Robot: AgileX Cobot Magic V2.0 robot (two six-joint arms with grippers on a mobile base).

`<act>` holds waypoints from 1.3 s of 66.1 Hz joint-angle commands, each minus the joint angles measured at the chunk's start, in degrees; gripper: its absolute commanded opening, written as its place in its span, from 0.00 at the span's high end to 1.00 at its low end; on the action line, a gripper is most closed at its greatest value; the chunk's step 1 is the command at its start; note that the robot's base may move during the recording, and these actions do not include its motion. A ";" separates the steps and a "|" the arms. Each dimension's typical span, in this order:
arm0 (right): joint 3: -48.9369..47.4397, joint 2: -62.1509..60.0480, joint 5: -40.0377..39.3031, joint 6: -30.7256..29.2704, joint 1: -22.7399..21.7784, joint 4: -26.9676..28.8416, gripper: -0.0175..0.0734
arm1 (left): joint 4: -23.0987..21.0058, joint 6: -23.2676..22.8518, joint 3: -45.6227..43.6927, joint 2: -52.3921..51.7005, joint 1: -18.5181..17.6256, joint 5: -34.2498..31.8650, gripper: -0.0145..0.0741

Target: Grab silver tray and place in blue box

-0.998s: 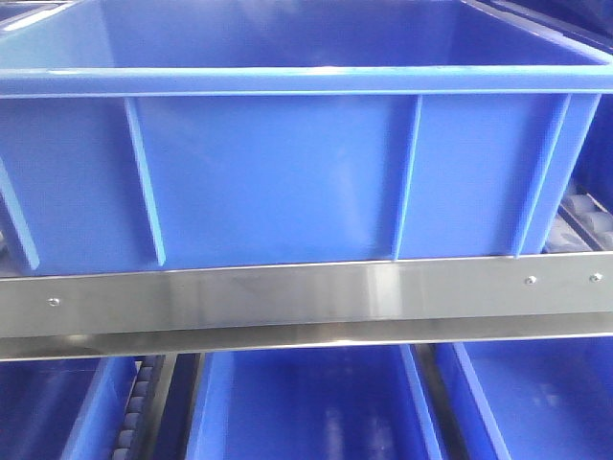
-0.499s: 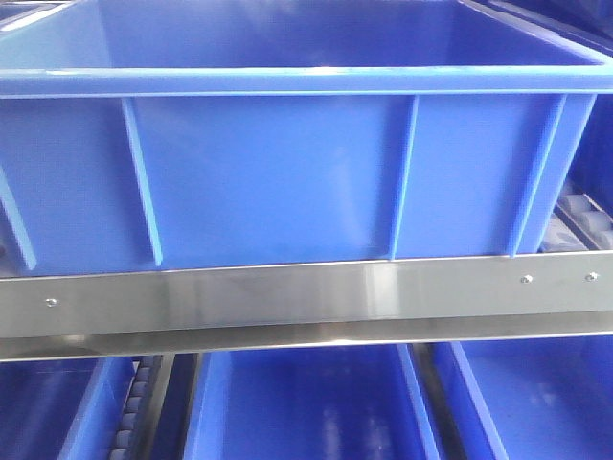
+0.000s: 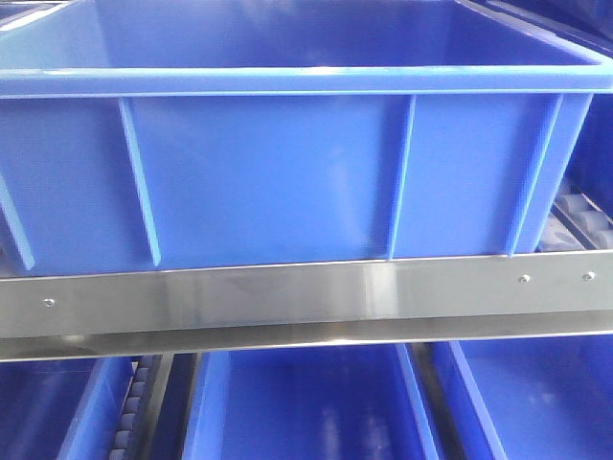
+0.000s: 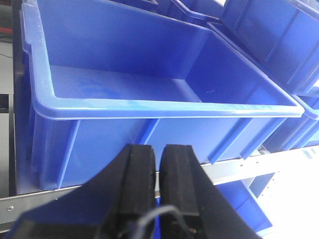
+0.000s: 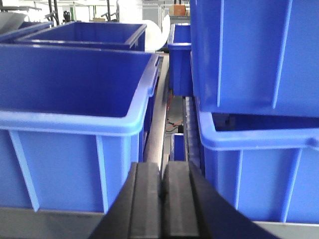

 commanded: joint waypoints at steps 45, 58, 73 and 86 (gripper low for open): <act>2.24 -1.20 -9.28 1.04 -0.43 -2.48 0.74 | -0.51 0.09 -1.67 0.58 0.10 -4.80 0.82; 2.24 -1.20 -9.28 1.04 -0.43 -2.48 0.74 | -0.51 0.09 -1.67 0.58 0.10 -4.80 0.82; 2.24 -1.20 -9.28 1.04 -0.43 -2.48 0.74 | 1.42 0.09 0.23 0.04 0.80 -4.83 0.82; 2.24 -1.20 -9.28 1.04 -0.43 -2.48 0.74 | 2.30 10.13 9.17 -4.73 13.03 -12.37 0.82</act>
